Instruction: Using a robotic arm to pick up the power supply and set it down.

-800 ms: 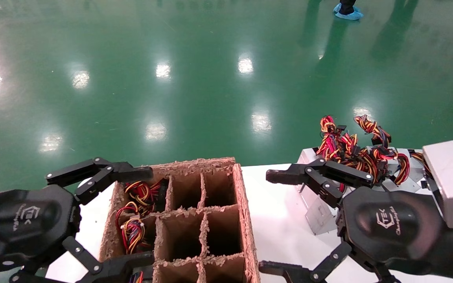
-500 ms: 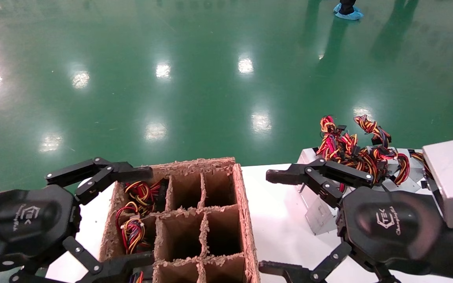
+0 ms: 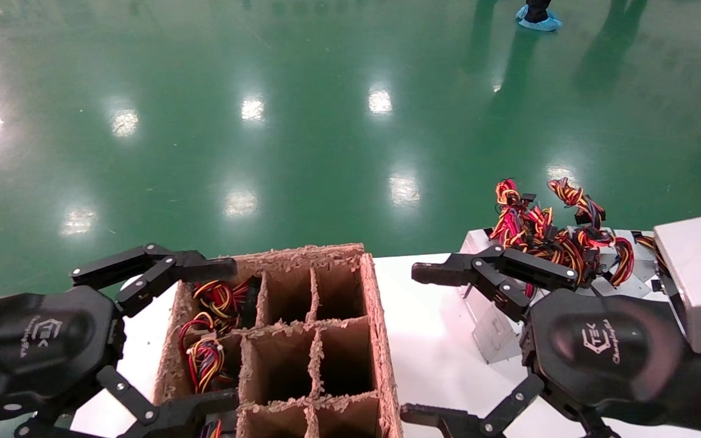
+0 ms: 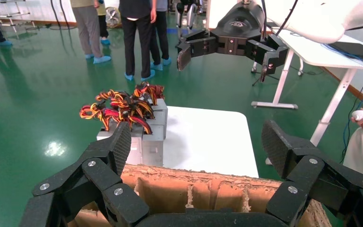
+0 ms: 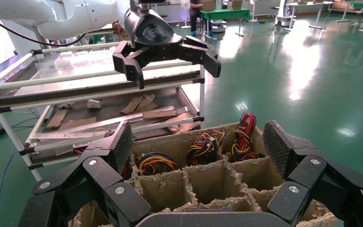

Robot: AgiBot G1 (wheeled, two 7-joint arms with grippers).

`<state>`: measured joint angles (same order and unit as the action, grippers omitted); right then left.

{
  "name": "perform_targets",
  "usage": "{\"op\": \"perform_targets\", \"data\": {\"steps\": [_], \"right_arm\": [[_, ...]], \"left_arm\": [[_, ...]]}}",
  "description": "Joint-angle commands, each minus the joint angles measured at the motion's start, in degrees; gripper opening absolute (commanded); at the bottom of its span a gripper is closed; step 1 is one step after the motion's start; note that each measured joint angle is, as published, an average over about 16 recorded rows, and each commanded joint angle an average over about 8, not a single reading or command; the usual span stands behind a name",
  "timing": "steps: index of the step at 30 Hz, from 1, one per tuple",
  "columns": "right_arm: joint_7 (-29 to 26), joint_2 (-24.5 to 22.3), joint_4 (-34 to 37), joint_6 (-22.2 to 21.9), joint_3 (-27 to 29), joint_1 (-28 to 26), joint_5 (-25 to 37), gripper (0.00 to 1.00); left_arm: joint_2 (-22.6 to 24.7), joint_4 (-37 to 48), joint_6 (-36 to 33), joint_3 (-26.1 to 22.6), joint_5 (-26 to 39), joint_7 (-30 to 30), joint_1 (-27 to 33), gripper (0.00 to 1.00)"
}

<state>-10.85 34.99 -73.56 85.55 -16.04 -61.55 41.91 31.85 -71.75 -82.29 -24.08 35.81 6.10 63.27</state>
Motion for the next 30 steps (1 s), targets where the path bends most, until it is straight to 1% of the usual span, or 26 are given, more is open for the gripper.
{"op": "perform_targets", "data": {"steps": [1, 28, 30], "right_arm": [[0.0, 0.0, 0.0, 0.0, 0.0, 0.0, 0.0, 1.0], [0.0, 0.0, 0.0, 0.0, 0.0, 0.0, 0.0, 1.0], [0.0, 0.0, 0.0, 0.0, 0.0, 0.0, 0.0, 1.0]], "left_arm": [[0.0, 0.0, 0.0, 0.0, 0.0, 0.0, 0.0, 1.0], [0.0, 0.0, 0.0, 0.0, 0.0, 0.0, 0.0, 1.0], [0.0, 0.0, 0.0, 0.0, 0.0, 0.0, 0.0, 0.77]]}}
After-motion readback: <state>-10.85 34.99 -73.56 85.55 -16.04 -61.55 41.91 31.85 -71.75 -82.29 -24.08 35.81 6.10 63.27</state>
